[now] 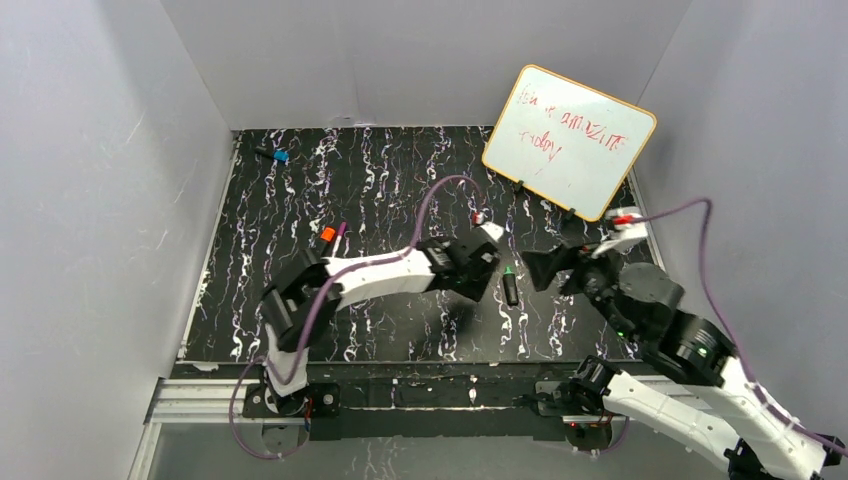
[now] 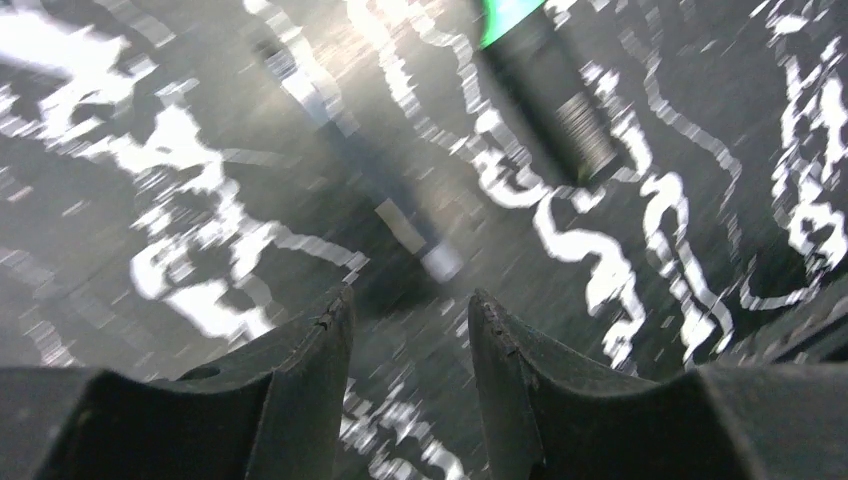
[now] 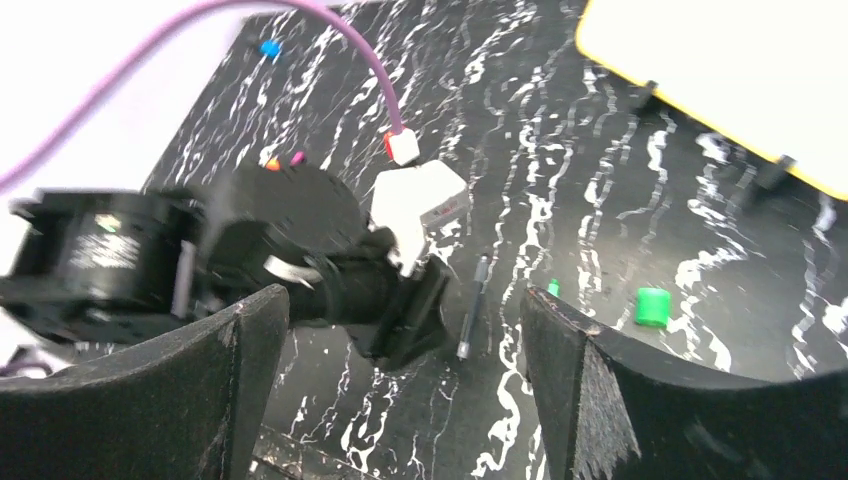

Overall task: Insert the pens into the pen caps
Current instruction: Pick up the pen from the center of the board.

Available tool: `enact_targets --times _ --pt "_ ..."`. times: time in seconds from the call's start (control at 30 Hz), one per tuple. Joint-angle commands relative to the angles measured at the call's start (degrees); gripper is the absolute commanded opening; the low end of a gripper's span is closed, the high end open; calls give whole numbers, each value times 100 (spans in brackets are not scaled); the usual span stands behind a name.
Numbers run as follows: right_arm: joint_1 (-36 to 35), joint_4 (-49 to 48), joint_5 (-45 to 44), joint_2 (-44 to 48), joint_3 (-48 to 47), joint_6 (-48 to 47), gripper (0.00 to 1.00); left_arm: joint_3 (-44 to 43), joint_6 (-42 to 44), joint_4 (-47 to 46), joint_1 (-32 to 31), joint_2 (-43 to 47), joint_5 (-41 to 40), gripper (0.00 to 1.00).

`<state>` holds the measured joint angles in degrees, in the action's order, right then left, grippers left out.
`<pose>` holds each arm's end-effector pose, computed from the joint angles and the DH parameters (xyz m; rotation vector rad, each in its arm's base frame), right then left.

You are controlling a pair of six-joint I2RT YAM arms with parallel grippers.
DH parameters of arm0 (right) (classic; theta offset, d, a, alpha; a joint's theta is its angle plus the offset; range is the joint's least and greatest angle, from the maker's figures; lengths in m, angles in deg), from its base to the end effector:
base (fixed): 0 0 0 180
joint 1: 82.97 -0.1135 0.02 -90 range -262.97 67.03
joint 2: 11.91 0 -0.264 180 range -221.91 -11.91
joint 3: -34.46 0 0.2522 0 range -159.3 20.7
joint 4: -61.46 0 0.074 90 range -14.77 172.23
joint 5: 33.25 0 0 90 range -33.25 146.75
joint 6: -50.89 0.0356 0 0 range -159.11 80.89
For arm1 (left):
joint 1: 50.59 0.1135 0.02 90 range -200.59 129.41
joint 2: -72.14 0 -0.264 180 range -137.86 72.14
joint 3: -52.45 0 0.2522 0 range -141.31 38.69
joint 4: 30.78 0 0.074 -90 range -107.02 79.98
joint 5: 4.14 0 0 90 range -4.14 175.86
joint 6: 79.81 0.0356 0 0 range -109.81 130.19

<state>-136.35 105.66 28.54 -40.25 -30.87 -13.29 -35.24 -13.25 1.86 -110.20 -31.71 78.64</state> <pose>0.0694 0.0651 0.3773 -0.0388 1.7196 0.6184 0.2049 -0.3406 0.2174 0.7132 2.3732 -0.5003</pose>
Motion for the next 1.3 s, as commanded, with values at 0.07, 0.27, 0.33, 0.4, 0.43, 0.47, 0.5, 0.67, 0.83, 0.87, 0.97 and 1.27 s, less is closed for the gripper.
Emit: enact_targets --times 0.07,0.27,0.33,0.4,0.43,0.47,0.5,0.67,0.83,0.87,0.97,1.27 --pt "-209 1194 -1179 487 -503 473 92 -546 -871 -526 -529 -722 -1001 43" --pt "-562 1337 -1478 724 -481 548 92 -758 -909 -495 -528 -824 -1240 44" --pt "-699 1374 -1585 822 -509 584 92 -797 -969 -447 -528 -871 -1403 44" --pt "-831 1428 -1667 920 -528 624 92 -775 -1064 -468 -532 -853 -1614 44" --pt "-904 1483 -1696 978 -537 658 92 -757 -1102 -476 -527 -829 -1737 44" --pt "-962 1534 -1734 1020 -544 687 92 -761 -1131 -502 -521 -814 -1824 44" --pt "-1016 1624 -1788 1056 -554 740 92 -798 -1133 -486 -499 -828 -1851 44" --pt "-1157 1720 -1913 1143 -656 740 91 -1158 -1321 -118 -407 -1146 -1900 44" --pt "-1174 1737 -1883 960 -741 582 90 -1205 -1551 -51 -371 -1363 -1749 44" --pt "-1174 1728 -1875 927 -740 555 90 -1183 -1589 -49 -367 -1392 -1738 44" --pt "-1174 1665 -1849 909 -734 463 90 -1050 -1696 -49 -335 -1427 -1769 44" --pt "-1182 1674 -1899 979 -722 428 90 -767 -1908 -72 -226 -1471 -1614 40"
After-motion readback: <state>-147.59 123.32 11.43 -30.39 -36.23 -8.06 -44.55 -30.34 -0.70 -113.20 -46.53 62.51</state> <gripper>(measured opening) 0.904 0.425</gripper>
